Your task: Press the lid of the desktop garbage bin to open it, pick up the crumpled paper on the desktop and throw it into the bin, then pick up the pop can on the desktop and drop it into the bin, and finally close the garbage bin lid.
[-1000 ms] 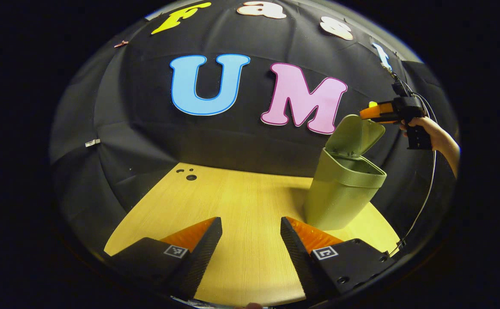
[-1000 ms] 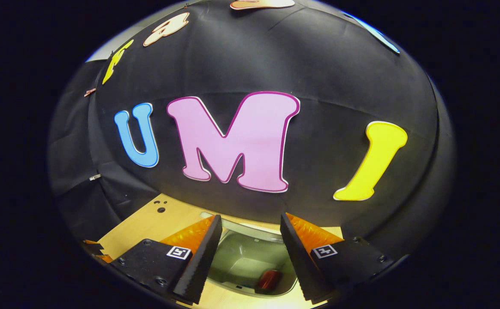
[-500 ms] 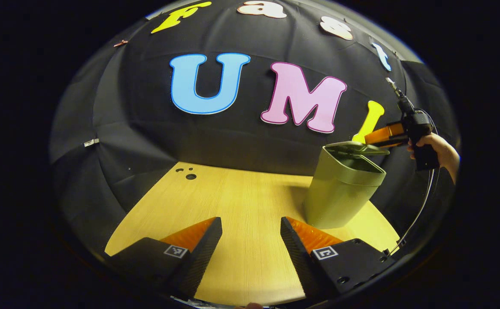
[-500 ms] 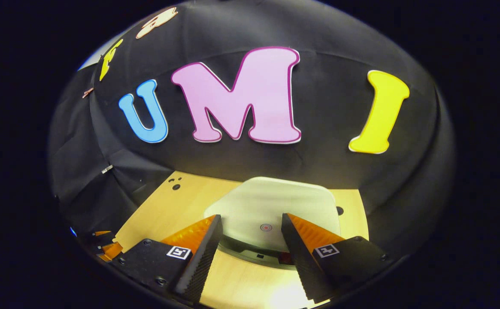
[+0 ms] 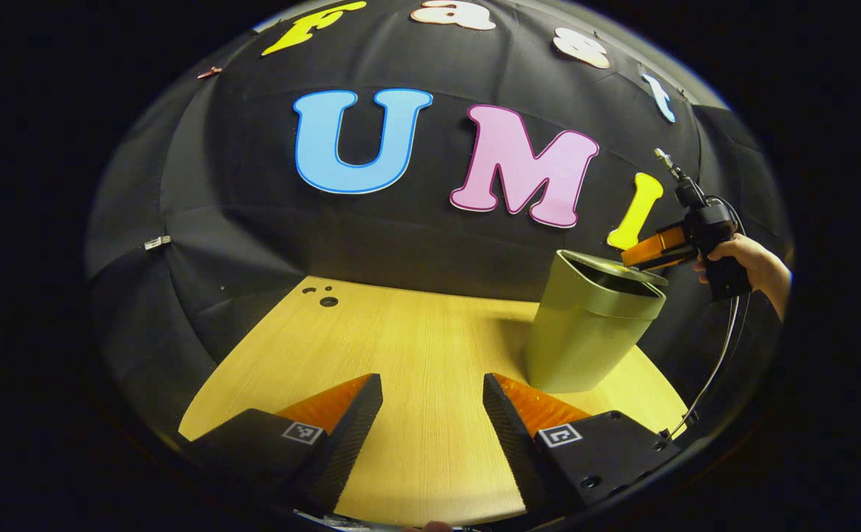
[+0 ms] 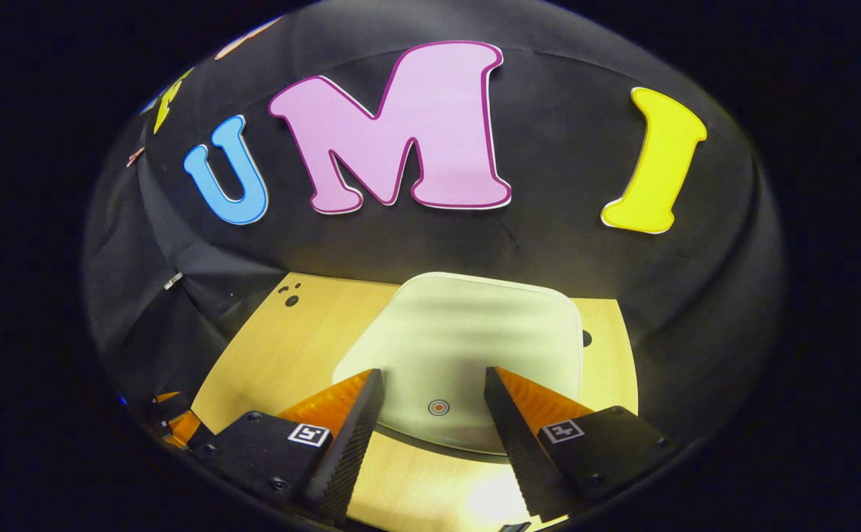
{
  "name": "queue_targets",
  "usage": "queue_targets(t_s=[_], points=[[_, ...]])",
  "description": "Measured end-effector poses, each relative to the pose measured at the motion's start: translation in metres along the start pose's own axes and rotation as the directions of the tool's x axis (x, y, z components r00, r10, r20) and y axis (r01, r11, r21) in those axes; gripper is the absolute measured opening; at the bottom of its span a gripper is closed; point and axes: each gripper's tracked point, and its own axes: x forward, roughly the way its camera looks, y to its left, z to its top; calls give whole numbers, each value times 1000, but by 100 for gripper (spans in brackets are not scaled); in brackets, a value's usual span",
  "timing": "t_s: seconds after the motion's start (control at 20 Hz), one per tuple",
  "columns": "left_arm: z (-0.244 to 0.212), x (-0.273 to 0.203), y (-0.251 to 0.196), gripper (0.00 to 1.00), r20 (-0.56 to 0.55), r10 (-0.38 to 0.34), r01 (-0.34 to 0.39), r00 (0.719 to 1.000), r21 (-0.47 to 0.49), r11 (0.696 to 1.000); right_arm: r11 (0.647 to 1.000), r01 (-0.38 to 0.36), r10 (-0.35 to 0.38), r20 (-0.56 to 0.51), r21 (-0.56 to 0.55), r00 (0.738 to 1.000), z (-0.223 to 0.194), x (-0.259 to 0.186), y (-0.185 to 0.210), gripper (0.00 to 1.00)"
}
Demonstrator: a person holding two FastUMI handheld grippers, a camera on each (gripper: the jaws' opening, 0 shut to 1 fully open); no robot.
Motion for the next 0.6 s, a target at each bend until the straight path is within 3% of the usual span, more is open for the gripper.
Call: queue_targets(t_s=[0.2, 0.25, 0.3, 0.6], points=[[1, 1, 4, 90, -2, 10, -10, 1000, -8, 1000, 997, 10, -13, -46, -74, 999, -17, 7, 0, 89], [1, 2, 5, 90, -1, 14, -14, 1000, -8, 1000, 996, 12, -15, -30, -89, 999, -15, 7, 1, 83], [1, 3, 5, 90, -3, 15, -15, 1000, -8, 1000, 995, 13, -17, -32, -95, 999, -16, 9, 1, 90], [2, 9, 4, 90, -5, 15, -15, 1000, -22, 1000, 995, -24, 25, 13, -101, 1000, -21, 14, 2, 90]])
